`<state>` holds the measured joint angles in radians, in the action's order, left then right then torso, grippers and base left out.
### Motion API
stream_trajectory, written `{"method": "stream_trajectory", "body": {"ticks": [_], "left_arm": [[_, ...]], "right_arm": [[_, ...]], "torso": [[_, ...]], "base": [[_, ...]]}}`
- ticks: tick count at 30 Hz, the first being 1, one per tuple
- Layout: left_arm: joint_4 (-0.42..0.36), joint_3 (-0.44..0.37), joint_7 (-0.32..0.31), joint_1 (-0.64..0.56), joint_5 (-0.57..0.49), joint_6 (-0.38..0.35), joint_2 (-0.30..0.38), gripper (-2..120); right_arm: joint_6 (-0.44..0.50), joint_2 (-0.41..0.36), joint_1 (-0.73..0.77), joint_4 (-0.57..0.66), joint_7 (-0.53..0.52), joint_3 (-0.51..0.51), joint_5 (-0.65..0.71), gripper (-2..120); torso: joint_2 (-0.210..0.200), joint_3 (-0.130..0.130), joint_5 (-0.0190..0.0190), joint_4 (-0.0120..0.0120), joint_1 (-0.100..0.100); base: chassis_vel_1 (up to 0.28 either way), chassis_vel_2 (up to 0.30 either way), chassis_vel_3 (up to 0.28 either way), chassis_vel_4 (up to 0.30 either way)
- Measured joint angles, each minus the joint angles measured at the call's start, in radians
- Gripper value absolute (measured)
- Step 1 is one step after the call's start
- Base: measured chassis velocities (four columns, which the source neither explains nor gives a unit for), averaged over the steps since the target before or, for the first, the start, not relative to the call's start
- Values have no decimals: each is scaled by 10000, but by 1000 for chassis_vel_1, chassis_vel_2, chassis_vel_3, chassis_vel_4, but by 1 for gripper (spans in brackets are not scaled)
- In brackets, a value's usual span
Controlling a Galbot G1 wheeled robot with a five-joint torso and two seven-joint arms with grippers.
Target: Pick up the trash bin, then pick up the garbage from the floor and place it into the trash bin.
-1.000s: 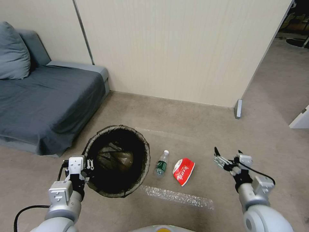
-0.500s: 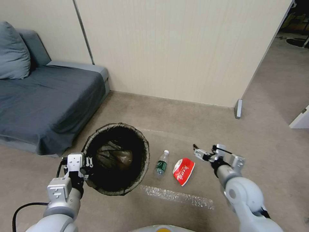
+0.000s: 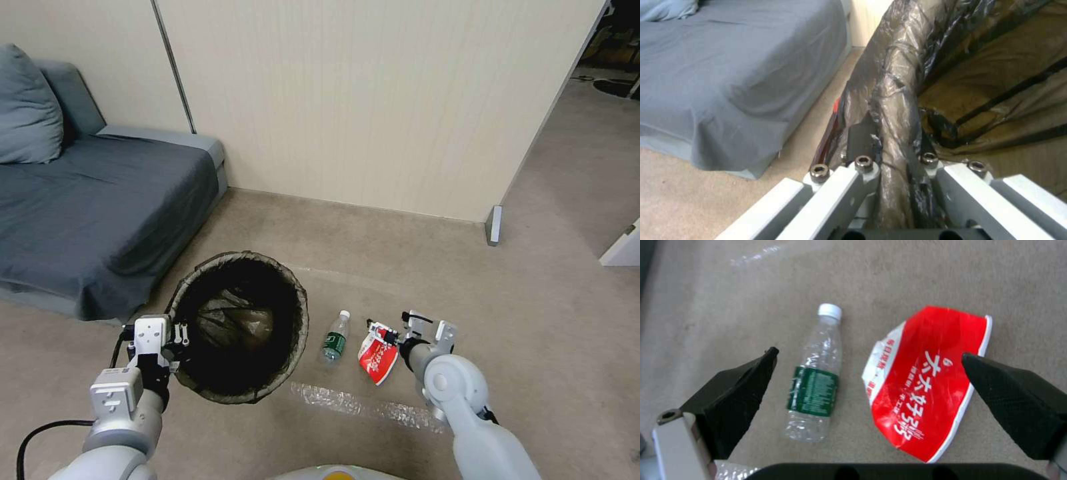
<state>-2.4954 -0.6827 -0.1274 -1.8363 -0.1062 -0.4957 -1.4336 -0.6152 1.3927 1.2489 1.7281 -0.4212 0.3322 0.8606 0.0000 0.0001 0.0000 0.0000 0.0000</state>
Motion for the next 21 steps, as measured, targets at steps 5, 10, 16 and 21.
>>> {"method": "stream_trajectory", "body": {"ticks": [5, 10, 16, 21], "left_arm": [[27, 0, -10, 6, 18, -4, -22, 1], [166, -1, -20, 66, 27, -19, -22, 1], [278, -1, -27, 132, 27, -42, 0, 1], [340, 7, -28, 164, 23, -61, 13, 1]], "right_arm": [[160, 19, -477, -731, -248, -131, 291, 100], [224, 111, -1034, -1516, -371, -305, 553, 100], [294, 229, -1373, -2160, -372, -470, 540, 100], [337, 328, -1557, -2601, -346, -500, 488, 100]], "torso": [[0, -1, 0, 2, 0], [1, 0, 0, 1, 1], [0, 0, 0, 0, 0], [0, 0, 0, 1, 0]], "base": [[0, 0, 0, 0], [0, 0, 0, 0], [0, 0, 0, 0], [0, 0, 0, 0]]}}
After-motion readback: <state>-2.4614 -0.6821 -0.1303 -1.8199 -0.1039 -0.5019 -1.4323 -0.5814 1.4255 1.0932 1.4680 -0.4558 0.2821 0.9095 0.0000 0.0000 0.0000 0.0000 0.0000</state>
